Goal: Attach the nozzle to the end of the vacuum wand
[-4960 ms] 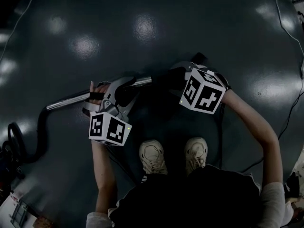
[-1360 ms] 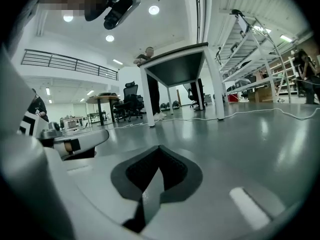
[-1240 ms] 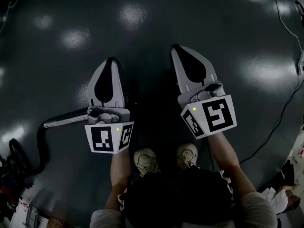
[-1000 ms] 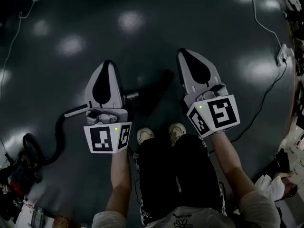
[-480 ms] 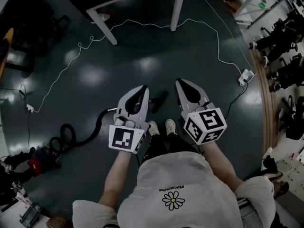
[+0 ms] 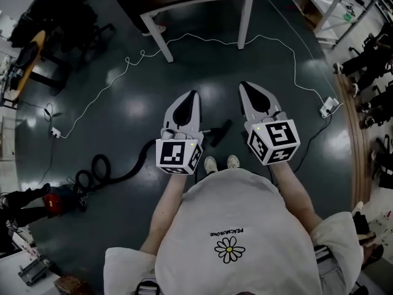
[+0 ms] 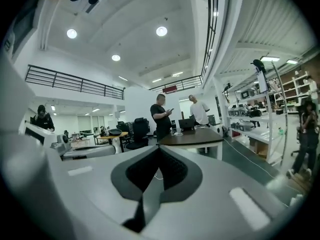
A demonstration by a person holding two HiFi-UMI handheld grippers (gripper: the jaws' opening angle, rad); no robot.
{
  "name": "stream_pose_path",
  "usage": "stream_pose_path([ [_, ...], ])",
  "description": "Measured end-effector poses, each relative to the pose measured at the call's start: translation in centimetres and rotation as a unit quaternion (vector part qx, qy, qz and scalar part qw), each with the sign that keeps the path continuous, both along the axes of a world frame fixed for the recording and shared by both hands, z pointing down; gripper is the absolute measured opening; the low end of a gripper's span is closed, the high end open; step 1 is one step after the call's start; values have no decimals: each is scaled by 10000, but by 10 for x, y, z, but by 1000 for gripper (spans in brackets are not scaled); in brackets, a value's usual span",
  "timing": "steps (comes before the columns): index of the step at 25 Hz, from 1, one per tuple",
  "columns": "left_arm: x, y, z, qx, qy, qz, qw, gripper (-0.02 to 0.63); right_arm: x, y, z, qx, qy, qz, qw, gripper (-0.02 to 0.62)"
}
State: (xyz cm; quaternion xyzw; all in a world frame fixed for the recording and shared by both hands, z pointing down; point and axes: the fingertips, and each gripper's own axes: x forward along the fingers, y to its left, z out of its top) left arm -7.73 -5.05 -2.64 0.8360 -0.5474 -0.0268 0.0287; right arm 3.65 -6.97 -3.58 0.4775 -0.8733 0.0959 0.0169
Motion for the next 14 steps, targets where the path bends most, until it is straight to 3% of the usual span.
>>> stream_pose_path([
  [6,-10,5,-19,249,-49,-83,9996,2,-12,5,-24,343,-68,-119,9993,6],
  [14,-23,10,-15,212,-23,-137,9997,2,-18,13,-20,336,-68,-321,9989,6],
])
